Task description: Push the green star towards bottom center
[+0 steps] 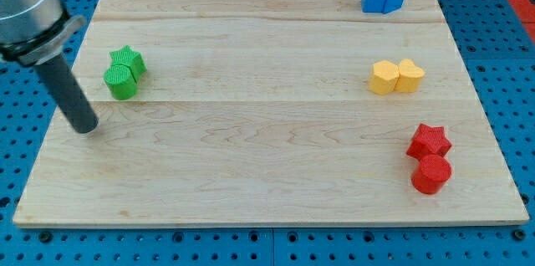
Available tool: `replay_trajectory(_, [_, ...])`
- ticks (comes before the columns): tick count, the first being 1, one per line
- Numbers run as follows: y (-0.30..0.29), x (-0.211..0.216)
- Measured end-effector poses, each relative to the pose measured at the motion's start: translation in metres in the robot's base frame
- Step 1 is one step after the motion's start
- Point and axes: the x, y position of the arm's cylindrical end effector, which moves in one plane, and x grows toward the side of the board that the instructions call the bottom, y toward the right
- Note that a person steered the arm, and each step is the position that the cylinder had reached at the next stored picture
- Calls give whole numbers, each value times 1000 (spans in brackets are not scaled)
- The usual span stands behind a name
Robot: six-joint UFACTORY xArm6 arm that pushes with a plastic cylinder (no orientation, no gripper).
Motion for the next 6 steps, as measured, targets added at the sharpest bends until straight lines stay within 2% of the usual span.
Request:
replay_trajectory(3, [-55, -78])
replay_trajectory(4, [-36, -103])
replay_trajectory(6, [44, -154])
